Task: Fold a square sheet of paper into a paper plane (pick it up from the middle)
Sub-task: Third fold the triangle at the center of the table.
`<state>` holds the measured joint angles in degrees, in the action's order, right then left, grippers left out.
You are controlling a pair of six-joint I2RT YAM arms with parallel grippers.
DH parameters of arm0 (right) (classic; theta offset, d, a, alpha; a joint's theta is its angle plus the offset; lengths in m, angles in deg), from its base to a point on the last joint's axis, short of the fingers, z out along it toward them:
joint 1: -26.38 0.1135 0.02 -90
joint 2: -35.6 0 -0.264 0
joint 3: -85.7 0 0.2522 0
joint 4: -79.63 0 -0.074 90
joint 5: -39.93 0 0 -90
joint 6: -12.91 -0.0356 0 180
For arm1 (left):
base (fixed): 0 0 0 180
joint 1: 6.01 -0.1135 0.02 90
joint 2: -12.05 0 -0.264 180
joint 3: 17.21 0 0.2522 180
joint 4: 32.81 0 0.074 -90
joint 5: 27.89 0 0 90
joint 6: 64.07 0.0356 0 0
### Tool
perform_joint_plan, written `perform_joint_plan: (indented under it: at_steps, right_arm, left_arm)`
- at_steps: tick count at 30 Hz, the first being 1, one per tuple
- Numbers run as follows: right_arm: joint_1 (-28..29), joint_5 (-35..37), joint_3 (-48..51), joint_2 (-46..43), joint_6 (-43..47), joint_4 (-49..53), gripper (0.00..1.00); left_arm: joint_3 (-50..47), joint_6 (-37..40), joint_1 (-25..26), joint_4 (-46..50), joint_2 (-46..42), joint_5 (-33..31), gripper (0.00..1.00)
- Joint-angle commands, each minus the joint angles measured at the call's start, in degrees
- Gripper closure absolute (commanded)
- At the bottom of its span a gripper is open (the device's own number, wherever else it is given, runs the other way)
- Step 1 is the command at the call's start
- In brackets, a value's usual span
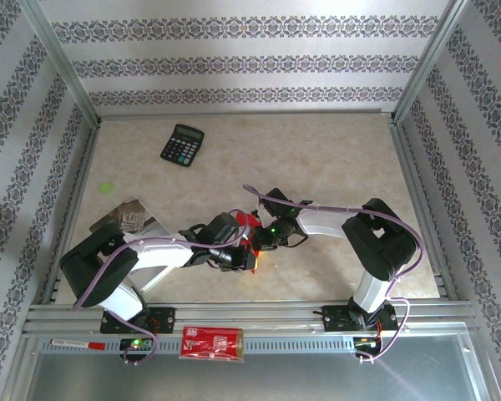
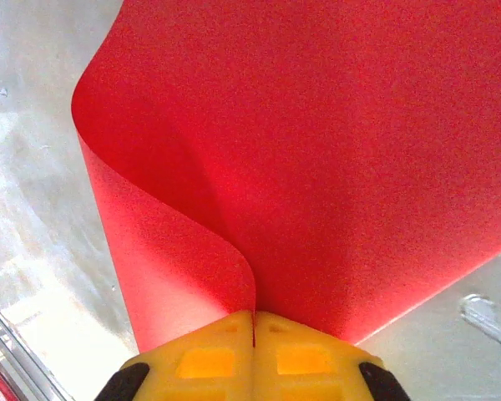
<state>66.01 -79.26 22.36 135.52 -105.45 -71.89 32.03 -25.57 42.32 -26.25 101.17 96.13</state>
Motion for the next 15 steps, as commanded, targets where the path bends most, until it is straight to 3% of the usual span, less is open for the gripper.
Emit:
perform_joint_plan:
  at_steps: [1, 15]
  right_arm:
    - [1.2, 4.8, 2.5, 3.2, -0.2, 4.8, 1.00]
    - [1.7, 4.2, 1.4, 2.5, -0.2, 5.0, 1.00]
  left_arm:
    - [1.2, 0.5, 0.7, -2.9, 1.6, 0.6, 1.00]
    - [1.6, 2.0, 0.7, -2.2, 4.8, 0.6, 1.00]
